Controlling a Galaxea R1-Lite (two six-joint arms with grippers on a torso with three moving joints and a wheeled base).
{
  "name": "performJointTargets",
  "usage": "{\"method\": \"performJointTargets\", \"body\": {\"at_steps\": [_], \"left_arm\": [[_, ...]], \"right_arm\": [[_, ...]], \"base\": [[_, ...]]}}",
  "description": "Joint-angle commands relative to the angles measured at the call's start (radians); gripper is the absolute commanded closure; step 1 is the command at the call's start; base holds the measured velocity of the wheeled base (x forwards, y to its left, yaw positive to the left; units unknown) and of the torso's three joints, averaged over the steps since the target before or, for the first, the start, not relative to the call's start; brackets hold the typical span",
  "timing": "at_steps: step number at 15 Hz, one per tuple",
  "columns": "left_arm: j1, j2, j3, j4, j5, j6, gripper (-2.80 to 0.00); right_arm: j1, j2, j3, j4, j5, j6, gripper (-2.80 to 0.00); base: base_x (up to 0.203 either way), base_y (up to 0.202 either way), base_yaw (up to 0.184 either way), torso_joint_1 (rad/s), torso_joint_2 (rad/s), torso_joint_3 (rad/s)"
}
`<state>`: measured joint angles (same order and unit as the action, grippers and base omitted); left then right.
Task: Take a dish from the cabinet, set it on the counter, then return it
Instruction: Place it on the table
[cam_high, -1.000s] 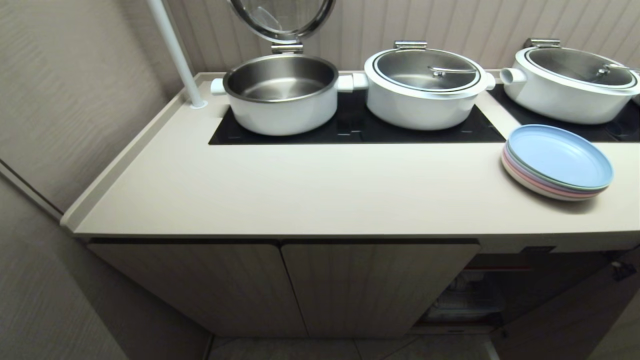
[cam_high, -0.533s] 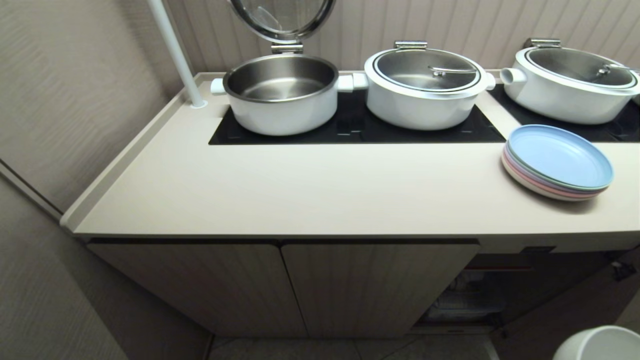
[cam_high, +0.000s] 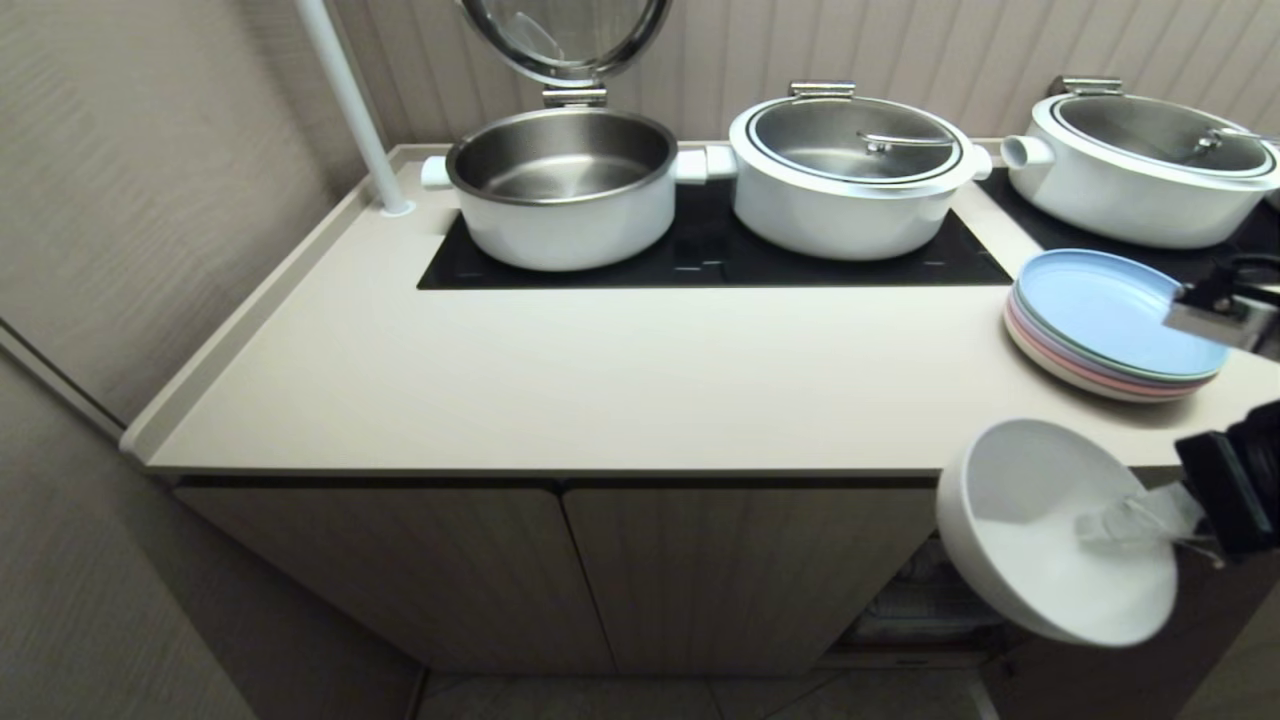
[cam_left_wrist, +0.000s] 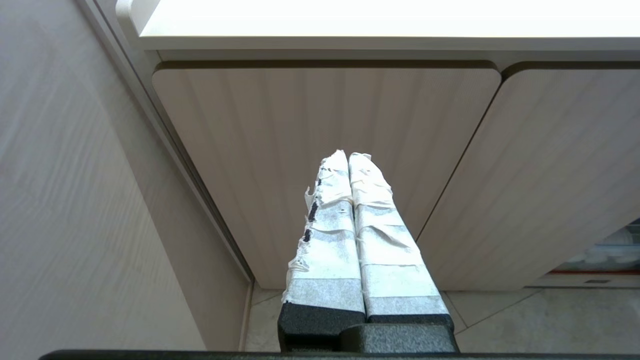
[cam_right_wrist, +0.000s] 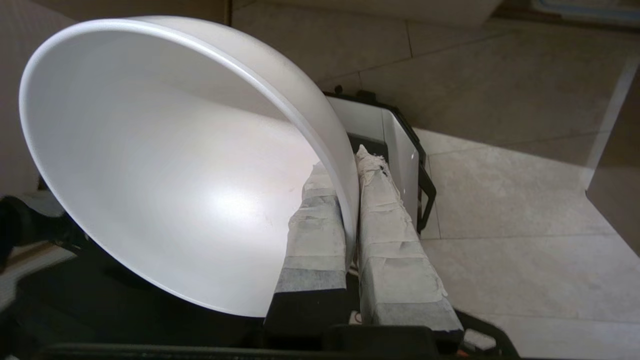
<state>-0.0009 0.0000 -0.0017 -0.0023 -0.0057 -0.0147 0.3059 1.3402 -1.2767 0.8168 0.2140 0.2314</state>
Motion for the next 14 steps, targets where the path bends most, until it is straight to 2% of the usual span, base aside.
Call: {"method": "performJointTargets", "body": {"at_steps": [1,8,10,14], "left_arm": [[0.001,0.000,0.000,-0.001,0.000,-0.001,0.00],[0.000,0.000,0.000,-0.001,0.000,-0.001,0.00],[-0.001,0.000,0.000,-0.001,0.001,-0.001,0.00],[-0.001,0.000,0.000,-0.001,0.000,-0.001,0.00]], "right_arm": [[0.008,0.173,-0.138,0.016,0.009,0.003,0.00],[0.006,0.521,-0.626,0.251,0.016,0.005,0.00],[-0.001,0.590,-0.681,0.288,0.006,-0.002,0.00],[-0.028,0.649,-0.684,0.278,-0.024,-0.006,0.00]], "base": [[0.000,0.000,0.000,0.000,0.00,0.000],[0.000,0.000,0.000,0.000,0.00,0.000],[0.000,0.000,0.000,0.000,0.00,0.000],[0.000,0.000,0.000,0.000,0.00,0.000]]}}
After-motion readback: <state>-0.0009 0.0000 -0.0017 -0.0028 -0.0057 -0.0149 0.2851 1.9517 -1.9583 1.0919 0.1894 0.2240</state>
